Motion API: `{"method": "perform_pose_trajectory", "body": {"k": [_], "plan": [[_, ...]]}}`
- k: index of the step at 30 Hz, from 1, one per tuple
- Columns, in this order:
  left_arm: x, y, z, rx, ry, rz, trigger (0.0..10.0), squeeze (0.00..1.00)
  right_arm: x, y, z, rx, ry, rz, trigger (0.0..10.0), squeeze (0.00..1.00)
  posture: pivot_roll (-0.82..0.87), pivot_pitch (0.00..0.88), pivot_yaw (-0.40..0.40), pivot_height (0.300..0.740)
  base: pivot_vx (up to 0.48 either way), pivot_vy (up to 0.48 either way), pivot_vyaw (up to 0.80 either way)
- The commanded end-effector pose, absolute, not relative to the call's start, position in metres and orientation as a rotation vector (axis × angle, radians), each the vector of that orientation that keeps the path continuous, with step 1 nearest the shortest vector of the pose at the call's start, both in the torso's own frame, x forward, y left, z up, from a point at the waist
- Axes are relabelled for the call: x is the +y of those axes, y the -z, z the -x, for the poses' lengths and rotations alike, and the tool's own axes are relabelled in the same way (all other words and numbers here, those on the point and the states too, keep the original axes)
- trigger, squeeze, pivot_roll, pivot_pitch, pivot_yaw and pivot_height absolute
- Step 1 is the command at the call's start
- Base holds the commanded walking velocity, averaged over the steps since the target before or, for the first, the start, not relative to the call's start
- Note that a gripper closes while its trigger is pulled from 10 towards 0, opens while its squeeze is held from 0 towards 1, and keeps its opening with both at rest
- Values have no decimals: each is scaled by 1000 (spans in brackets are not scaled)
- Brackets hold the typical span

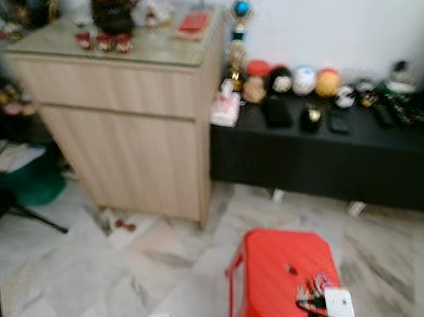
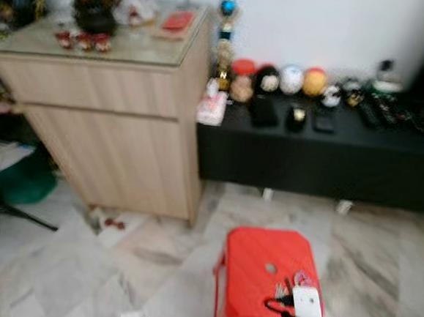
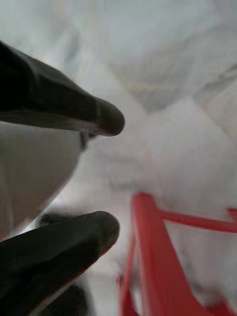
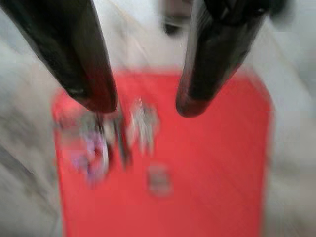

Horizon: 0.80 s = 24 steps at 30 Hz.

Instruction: Hang keys on a hook

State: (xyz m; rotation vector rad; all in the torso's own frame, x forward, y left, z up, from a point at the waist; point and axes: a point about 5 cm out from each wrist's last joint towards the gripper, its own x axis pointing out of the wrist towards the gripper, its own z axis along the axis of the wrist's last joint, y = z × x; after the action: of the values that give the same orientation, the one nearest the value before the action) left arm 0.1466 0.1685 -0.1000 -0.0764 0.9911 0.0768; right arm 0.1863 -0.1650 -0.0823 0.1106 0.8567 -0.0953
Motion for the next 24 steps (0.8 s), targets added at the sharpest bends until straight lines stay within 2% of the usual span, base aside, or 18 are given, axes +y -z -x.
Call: {"method": "perform_pose_trajectory", "body": {"k": [1, 5, 24], "plan": [[150, 96, -158, 964, -31, 101, 10000, 0, -186, 88, -170, 893, 163, -98, 10000, 0, 40, 0, -80, 740, 345, 0, -781], [150, 96, -159, 962, -35, 102, 10000, 0, -186, 87, -171, 887, 162, -86, 10000, 0, 41, 0, -80, 740, 322, 0, -195], [151, 97, -157, 964, -34, 98, 10000, 0, -185, 88, -170, 886, 152, -83, 10000, 0, 41, 0, -79, 740, 0, 0, 0]]}}
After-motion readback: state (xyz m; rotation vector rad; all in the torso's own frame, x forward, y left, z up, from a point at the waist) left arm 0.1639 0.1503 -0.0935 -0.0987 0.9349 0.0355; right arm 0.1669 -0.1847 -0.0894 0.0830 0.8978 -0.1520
